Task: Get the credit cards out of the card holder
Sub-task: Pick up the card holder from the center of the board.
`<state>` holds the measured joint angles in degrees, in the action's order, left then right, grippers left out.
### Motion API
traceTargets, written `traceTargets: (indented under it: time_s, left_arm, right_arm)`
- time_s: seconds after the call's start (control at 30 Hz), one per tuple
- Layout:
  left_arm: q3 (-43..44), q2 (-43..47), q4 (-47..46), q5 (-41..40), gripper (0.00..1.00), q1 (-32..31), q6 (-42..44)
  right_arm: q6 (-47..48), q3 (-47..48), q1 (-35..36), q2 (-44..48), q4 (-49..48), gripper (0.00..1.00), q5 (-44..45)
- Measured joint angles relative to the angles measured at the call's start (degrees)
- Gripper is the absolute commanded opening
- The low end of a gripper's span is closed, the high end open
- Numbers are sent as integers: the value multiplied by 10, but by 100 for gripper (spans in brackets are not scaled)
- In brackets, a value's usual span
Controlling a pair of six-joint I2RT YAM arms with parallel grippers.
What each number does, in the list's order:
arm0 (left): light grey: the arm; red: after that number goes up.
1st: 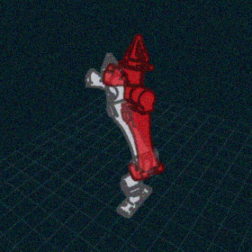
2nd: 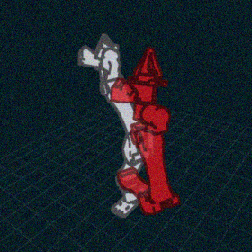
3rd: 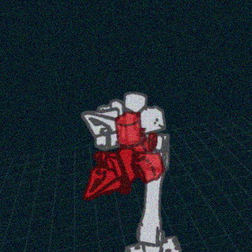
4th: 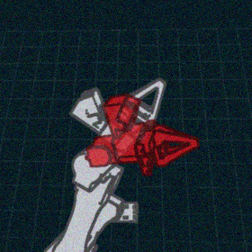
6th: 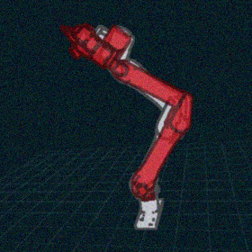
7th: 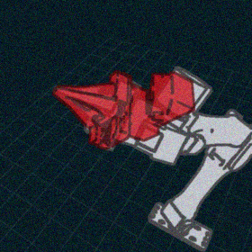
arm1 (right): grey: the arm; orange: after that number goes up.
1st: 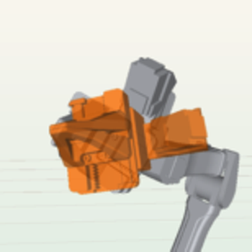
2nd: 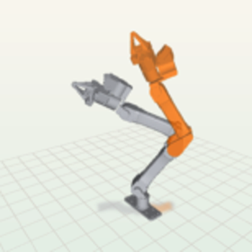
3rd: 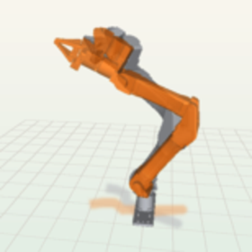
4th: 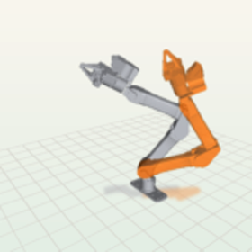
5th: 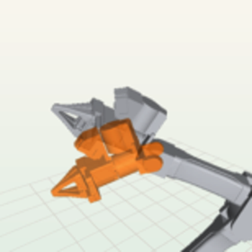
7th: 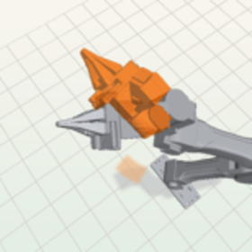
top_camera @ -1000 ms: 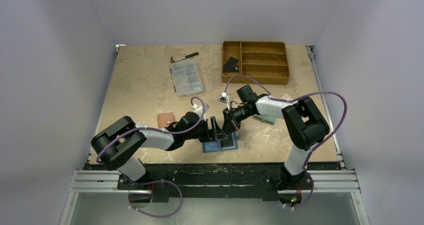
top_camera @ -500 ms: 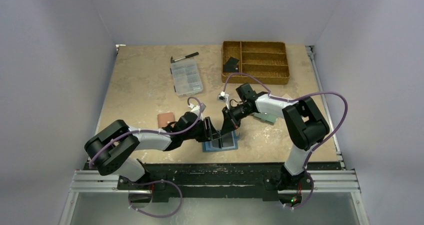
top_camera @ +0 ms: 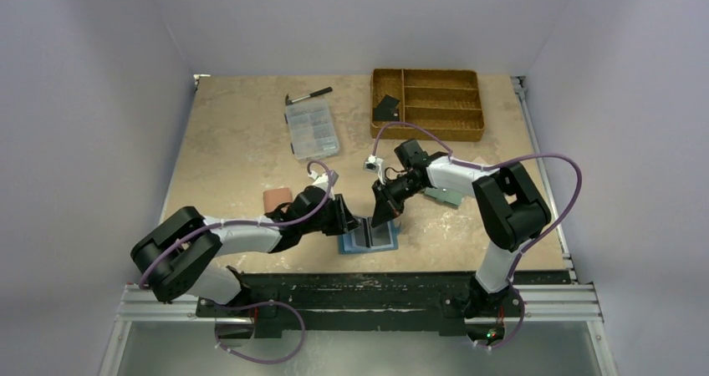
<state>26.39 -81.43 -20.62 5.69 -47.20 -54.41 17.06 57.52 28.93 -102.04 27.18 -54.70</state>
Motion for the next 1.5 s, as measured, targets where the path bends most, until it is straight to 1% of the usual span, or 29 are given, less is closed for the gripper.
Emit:
traceTargets:
  time_s: [0.1, 0.3, 0.4, 0.6, 0.67, 0.73, 0.9, 1.17, 1.37, 1.5]
  left_arm:
    - [-3, 0, 0, 0, 0, 1, 0]
    - [-15, 5, -14, 2, 0, 4, 9]
    - [-27, 22, -29, 3, 0, 4, 29]
    - [-52, 59, -73, 12, 0, 4, 67]
    - [-55, 65, -92, 17, 0, 4, 75]
    - [-57, 69, -115, 23, 0, 4, 81]
    - [-66, 75, -168, 34, 0, 5, 81]
    - [-85, 83, -231, 48, 0, 5, 69]
    - [-94, 83, -269, 56, 0, 5, 51]
    - [-95, 83, -295, 59, 0, 5, 39]
  right_arm:
    - [4, 0, 0, 0, 4, 11, 2]
    - [28, 8, 0, 2, 23, 15, 2]
    - [58, 18, 0, 10, 48, 20, 2]
    - [129, 24, -9, 82, 97, 32, -10]
    - [150, 24, -17, 109, 109, 34, -26]
    - [161, 24, -29, 118, 116, 36, -38]
    - [184, 25, -55, 115, 139, 42, -61]
    - [192, 25, -60, 106, 155, 48, -93]
    - [189, 26, -66, 76, 158, 50, -125]
    - [182, 26, -71, 71, 157, 51, -143]
